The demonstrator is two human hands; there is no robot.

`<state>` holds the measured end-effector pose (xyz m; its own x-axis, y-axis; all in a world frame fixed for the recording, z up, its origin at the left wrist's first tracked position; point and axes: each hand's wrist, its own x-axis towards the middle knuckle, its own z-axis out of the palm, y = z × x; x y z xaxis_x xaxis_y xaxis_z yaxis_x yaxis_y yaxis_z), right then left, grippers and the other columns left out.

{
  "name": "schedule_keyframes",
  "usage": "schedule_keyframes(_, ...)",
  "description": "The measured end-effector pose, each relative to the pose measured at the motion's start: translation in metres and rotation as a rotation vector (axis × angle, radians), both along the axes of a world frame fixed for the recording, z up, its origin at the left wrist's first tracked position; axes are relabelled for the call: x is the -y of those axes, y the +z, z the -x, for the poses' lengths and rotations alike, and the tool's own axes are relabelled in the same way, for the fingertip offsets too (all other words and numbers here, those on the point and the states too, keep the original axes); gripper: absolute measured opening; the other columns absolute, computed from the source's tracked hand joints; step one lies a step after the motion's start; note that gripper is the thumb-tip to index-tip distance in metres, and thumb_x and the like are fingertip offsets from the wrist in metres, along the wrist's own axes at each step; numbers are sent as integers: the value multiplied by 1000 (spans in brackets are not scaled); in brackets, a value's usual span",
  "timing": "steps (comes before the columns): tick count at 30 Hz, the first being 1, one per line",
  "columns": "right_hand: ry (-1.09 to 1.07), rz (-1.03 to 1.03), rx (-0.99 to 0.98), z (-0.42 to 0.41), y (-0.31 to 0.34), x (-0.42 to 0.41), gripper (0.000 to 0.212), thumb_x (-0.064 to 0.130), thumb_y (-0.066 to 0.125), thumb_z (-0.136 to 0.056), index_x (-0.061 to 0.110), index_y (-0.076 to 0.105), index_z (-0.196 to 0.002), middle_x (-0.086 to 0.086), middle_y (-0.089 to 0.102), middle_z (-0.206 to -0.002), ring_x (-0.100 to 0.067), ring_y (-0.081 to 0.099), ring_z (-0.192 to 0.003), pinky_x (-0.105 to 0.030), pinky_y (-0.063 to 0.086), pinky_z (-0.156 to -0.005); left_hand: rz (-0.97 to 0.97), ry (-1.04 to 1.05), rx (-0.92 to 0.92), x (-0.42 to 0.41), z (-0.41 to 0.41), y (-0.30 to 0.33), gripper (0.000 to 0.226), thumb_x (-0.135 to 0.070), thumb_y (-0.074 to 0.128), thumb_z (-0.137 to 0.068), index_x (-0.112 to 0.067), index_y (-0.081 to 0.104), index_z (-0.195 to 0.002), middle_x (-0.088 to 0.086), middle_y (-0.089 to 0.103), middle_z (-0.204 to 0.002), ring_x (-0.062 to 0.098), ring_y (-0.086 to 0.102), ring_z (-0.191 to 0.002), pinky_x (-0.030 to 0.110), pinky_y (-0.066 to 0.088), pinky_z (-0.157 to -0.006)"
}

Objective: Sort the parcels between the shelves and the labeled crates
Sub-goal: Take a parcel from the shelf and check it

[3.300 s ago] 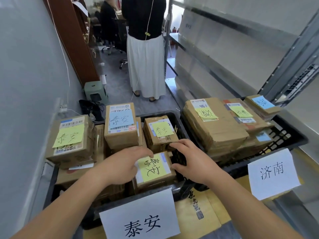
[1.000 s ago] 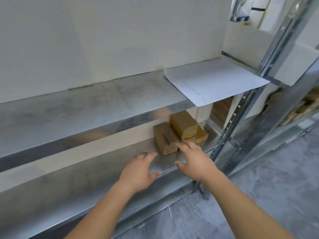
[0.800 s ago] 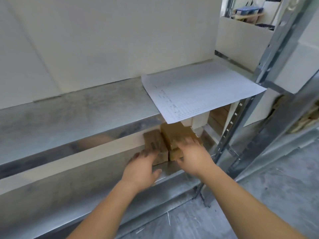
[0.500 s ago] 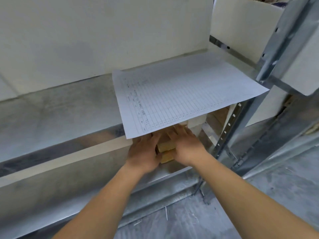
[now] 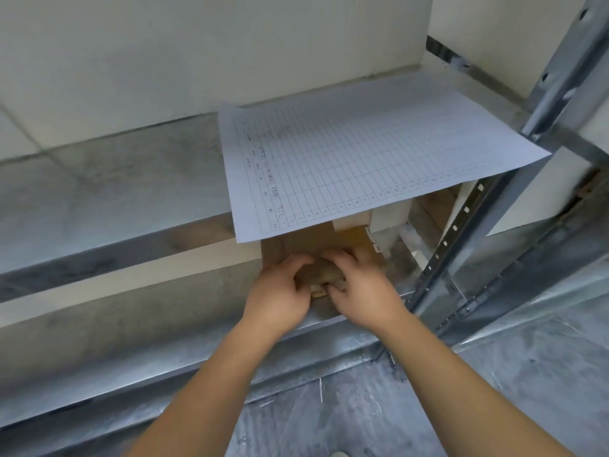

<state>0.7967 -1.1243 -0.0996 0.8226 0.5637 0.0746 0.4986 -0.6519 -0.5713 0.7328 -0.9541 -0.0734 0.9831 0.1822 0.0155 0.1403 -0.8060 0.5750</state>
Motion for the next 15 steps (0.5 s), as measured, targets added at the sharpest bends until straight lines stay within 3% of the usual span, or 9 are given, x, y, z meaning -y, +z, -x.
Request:
schedule_keyframes(3,6,-65,-10,31,12,-2,52,37,68,-84,29,60,-135,-4,50,-129,-23,63,-95,-24,45,-72,38,49,102,-4,31,6,29,-29,49,-87,-28,68,-109,-2,65,-104,19,57,-98,30,47,-78)
schedule_keyframes(6,28,-176,-31,57,20,-13,45,55,56,-91,28,64,-125,3,51,-121,-16,59,-99,-32,53,-82,11,102,146,-19,64,6,14,-35,62,-93,-29,63,-106,-3,57,-94,22,60,-86,35,51,-76)
schedule_keyframes(8,22,-187,-38,74,28,-25,45,47,62,-95,28,53,-135,6,53,-120,-15,59,-100,-33,53,-85,35,133,140,-31,89,7,35,-31,73,-87,-36,50,-113,-6,57,-101,22,60,-90,37,52,-78)
schedule_keyframes(11,61,-202,-179,109,40,-47,92,33,76,-90,44,13,-155,14,56,-110,-6,62,-90,-23,50,-77,120,195,102,-48,139,15,84,-25,83,-75,-50,28,-134,-8,58,-116,21,62,-98,39,54,-84)
schedule_keyframes(13,123,-178,-222,134,45,-66,115,31,81,-86,56,-9,-154,14,56,-102,-7,63,-82,-21,48,-69,144,249,55,-62,175,20,115,-26,85,-71,-56,5,-147,-3,58,-124,22,62,-105,40,55,-88)
schedule_keyframes(15,205,-140,-240,161,48,-88,120,30,82,-84,58,-11,-153,11,59,-107,-7,64,-84,-22,48,-69,117,297,33,-78,214,22,130,-28,86,-70,-59,-13,-148,-1,56,-131,23,62,-109,42,55,-88)
